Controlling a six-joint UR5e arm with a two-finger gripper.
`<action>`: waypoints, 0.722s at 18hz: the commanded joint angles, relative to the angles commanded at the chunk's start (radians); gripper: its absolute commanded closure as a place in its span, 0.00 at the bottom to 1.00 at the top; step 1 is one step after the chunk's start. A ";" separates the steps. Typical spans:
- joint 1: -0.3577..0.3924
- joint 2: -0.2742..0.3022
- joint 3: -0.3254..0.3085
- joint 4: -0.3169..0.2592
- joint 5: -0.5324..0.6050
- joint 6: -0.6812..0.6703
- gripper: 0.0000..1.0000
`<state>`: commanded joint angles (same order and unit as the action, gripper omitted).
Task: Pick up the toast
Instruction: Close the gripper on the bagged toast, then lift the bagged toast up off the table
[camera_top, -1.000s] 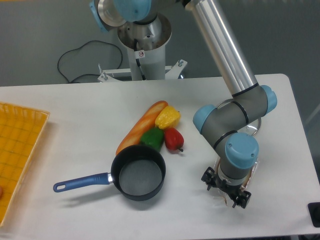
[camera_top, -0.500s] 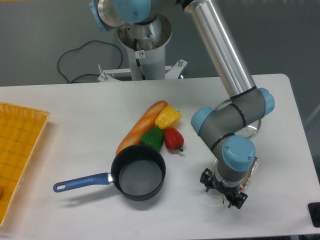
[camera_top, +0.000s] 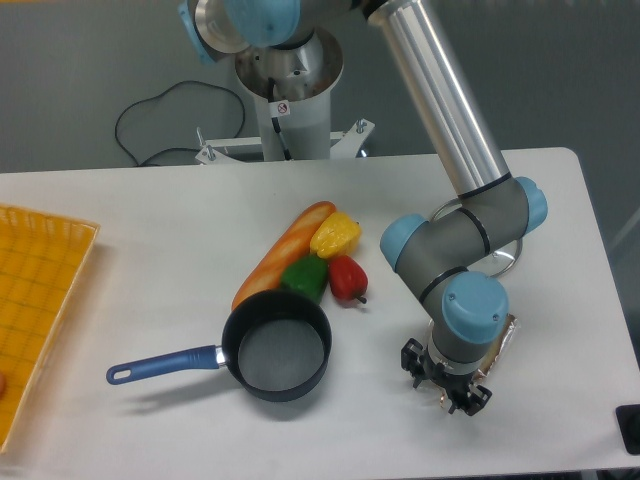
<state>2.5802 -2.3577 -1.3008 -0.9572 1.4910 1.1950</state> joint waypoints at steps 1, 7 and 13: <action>0.000 0.000 0.000 0.000 0.000 0.000 0.61; 0.000 0.003 0.000 0.000 -0.002 0.002 0.87; 0.000 0.009 0.000 -0.002 -0.002 0.000 0.95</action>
<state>2.5802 -2.3485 -1.3008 -0.9587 1.4895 1.1950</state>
